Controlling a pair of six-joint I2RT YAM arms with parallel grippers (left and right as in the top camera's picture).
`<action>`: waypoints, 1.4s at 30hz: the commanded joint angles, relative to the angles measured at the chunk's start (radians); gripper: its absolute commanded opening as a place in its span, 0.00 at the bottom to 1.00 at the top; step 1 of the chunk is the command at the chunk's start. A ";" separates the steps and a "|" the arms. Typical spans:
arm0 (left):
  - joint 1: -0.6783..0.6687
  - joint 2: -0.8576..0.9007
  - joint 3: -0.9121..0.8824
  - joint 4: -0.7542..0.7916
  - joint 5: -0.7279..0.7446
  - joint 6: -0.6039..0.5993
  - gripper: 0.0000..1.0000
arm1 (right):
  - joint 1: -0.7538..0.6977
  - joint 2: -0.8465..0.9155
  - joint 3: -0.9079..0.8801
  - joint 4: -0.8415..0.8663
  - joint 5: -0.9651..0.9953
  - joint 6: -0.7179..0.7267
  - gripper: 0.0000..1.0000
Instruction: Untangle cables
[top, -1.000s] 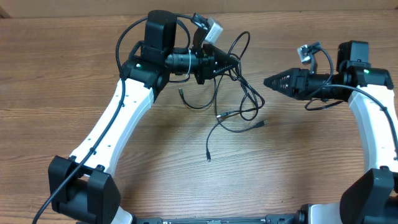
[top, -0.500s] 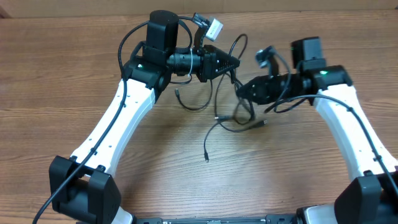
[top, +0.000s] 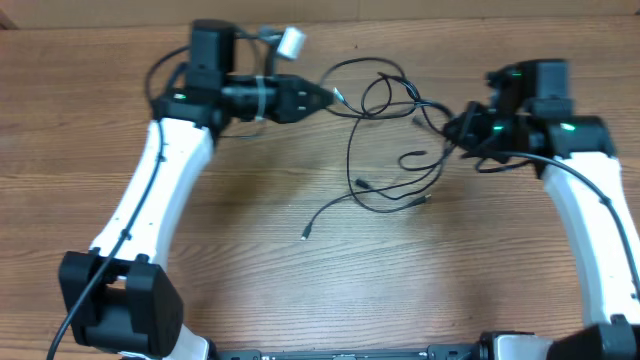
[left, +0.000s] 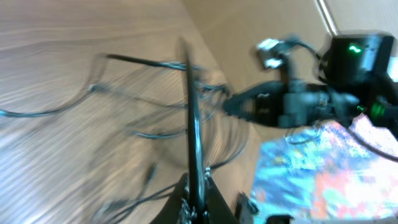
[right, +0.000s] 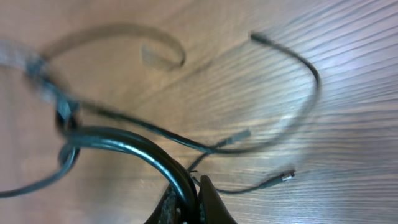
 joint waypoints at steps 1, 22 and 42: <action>0.098 0.000 0.006 -0.050 0.019 0.128 0.04 | -0.058 -0.039 0.021 0.010 -0.124 0.011 0.04; 0.395 0.000 0.006 -0.168 -0.420 0.138 0.04 | -0.101 -0.040 0.021 0.058 -0.006 0.069 0.04; 0.192 0.000 0.006 -0.135 0.311 0.374 0.04 | 0.050 -0.036 0.011 -0.019 0.002 0.153 0.36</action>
